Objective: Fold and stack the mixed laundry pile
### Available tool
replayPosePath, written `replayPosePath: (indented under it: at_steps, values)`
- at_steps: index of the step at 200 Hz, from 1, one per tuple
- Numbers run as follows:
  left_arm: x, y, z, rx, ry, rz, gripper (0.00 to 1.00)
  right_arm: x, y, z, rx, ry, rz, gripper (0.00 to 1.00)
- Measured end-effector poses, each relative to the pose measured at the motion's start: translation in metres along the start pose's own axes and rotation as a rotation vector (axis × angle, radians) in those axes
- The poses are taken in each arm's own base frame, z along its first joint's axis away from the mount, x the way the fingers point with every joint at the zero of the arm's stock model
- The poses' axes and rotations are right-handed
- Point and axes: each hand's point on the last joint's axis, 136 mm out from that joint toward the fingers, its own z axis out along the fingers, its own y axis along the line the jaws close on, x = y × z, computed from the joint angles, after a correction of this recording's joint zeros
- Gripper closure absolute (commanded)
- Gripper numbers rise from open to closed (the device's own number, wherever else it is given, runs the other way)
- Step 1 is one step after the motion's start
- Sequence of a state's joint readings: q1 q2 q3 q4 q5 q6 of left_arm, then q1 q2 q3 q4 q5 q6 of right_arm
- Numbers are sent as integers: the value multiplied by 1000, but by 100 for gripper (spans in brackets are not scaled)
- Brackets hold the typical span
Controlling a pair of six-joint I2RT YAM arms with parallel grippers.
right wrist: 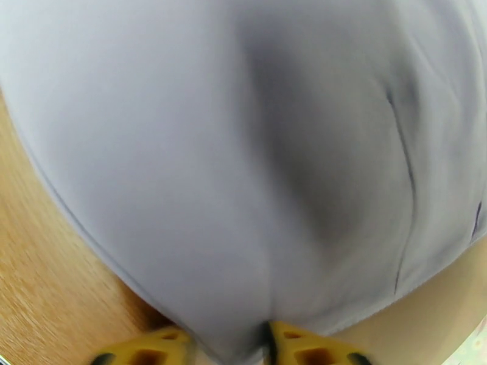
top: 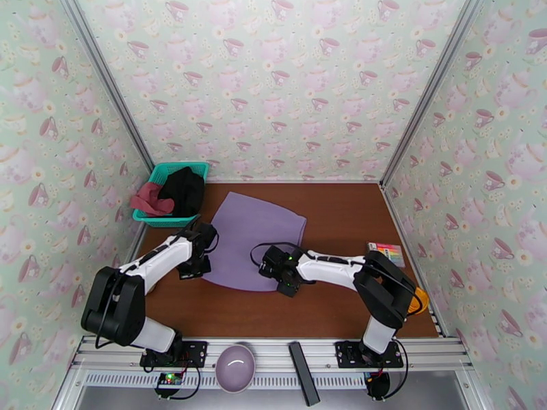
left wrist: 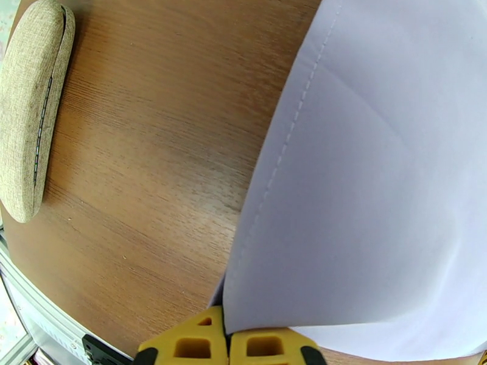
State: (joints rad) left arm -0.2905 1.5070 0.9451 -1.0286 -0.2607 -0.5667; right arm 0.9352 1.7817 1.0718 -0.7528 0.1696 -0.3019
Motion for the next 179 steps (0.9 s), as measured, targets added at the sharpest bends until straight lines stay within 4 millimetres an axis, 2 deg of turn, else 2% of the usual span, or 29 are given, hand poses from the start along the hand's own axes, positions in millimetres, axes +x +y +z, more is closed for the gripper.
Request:
replayPosePath:
  at_steps: [25,59,74,92,115,140,179]
  values:
    - [0,1,0,3,4,0,100,-1,-3,0,16,4,1,100]
    - [1,4,-9,25,-11,-7,100,-3,0,-10,26,-18,-12,100]
    - [2,6,-18,49,-24,-15,100,-6,2,-26,33,-60,-12,100]
    - [1,6,-34,93,-47,-25,100,-12,-2,-55,55,-146,-1,100]
    - [-14,1,-67,167,-107,-34,100,-16,-11,-84,99,-231,22,100]
    - [-40,-11,-103,240,-179,-29,100,-12,-34,-93,149,-246,86,100]
    - [-96,-39,-138,287,-247,1,100,2,-105,-99,251,-237,295,100]
